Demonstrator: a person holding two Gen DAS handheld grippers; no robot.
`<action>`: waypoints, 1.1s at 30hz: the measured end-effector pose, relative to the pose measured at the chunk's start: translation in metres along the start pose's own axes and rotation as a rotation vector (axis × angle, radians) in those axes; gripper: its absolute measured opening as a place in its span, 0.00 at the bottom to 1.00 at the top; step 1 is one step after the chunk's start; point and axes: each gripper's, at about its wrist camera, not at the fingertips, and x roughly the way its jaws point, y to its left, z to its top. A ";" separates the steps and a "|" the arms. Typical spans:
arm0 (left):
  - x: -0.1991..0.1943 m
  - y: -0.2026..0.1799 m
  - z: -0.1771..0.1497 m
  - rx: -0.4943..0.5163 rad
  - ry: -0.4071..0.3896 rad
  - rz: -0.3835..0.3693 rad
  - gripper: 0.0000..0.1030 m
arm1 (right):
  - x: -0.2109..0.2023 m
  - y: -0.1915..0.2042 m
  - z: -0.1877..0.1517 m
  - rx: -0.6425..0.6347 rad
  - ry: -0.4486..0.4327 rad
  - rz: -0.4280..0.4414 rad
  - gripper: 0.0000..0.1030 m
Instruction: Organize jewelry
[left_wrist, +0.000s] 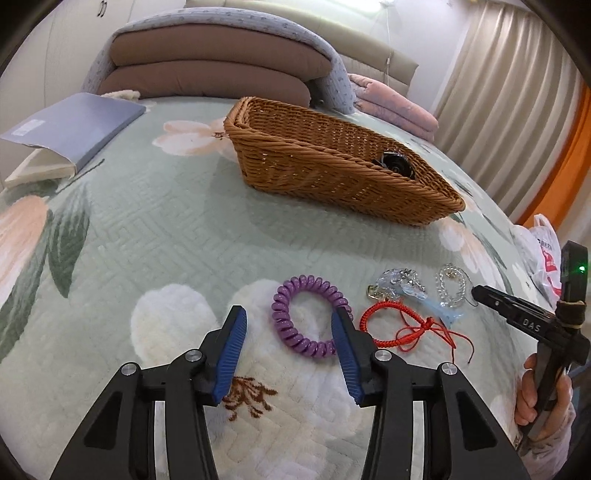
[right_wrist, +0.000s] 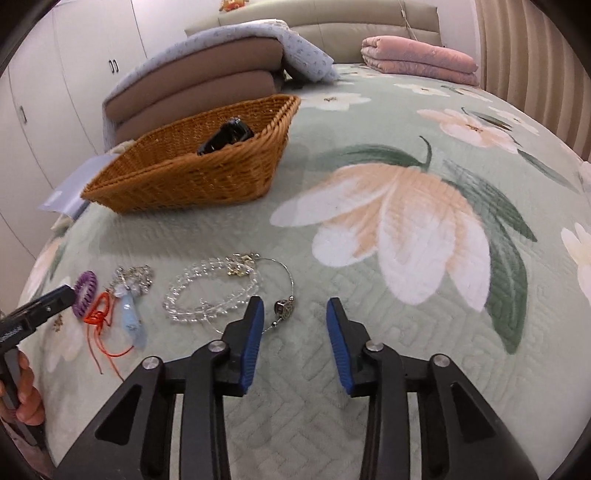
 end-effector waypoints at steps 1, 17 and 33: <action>0.001 -0.001 0.000 0.003 0.002 -0.003 0.47 | 0.000 0.000 0.000 -0.002 -0.002 -0.001 0.37; 0.011 -0.013 0.001 0.035 0.007 0.126 0.10 | -0.005 0.017 -0.002 -0.071 -0.053 -0.079 0.13; -0.004 -0.009 -0.001 0.017 -0.064 0.074 0.10 | -0.059 0.007 -0.008 -0.012 -0.309 0.009 0.13</action>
